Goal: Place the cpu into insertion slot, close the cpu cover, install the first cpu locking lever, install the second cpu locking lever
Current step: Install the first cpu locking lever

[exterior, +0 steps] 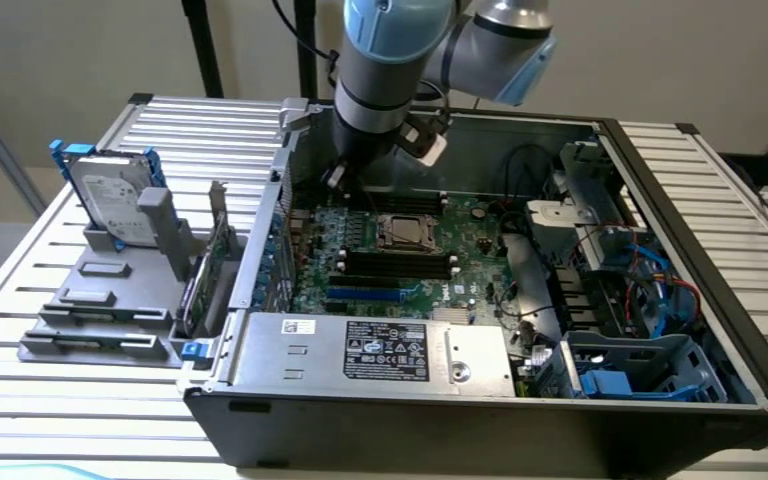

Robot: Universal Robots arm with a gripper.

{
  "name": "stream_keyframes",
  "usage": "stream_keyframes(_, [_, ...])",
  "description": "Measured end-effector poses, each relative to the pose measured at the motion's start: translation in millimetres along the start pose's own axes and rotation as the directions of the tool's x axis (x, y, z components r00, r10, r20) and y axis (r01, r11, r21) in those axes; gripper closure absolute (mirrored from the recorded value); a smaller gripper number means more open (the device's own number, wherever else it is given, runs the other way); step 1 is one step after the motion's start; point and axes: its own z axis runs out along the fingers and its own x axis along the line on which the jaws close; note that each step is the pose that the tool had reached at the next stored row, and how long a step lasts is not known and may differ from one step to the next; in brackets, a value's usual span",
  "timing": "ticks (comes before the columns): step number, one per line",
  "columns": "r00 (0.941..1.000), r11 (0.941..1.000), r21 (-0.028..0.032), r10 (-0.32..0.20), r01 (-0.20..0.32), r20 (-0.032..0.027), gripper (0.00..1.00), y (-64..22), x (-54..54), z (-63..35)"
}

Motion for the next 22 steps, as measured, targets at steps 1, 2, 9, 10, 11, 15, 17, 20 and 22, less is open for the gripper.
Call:
stream_keyframes(1, [1.0000, 1.0000, -0.0002, 0.007, -0.007, -0.0059, 0.89, -0.3, 0.1, -0.5])
stream_keyframes(2, [0.9998, 0.9999, -0.0006, 0.015, -0.015, -0.0123, 0.89, -0.6, 0.2, -1.0])
stream_keyframes(9, [0.9984, 0.9990, -0.0033, 0.045, -0.045, -0.0353, 0.89, 1.3, 2.4, -3.1])
stream_keyframes(10, [0.9983, 0.9990, -0.0021, 0.045, -0.045, -0.0377, 0.89, 3.0, 3.4, -3.3])
stream_keyframes(11, [0.9982, 0.9990, -0.0009, 0.046, -0.046, -0.0399, 0.89, 4.9, 4.6, -3.6])
stream_keyframes(15, [0.9980, 0.9989, 0.0001, 0.047, -0.047, -0.0429, 0.89, 13.5, 10.0, -4.8])
stream_keyframes(17, [0.9979, 0.9988, -0.0001, 0.048, -0.048, -0.0431, 0.89, 18.9, 13.3, -5.5])
stream_keyframes(20, [0.9979, 0.9988, -0.0003, 0.049, -0.049, -0.0432, 0.89, 28.4, 19.2, -6.6])
stream_keyframes(22, [0.9979, 0.9988, -0.0003, 0.048, -0.048, -0.0434, 0.89, 34.5, 22.4, -6.7])
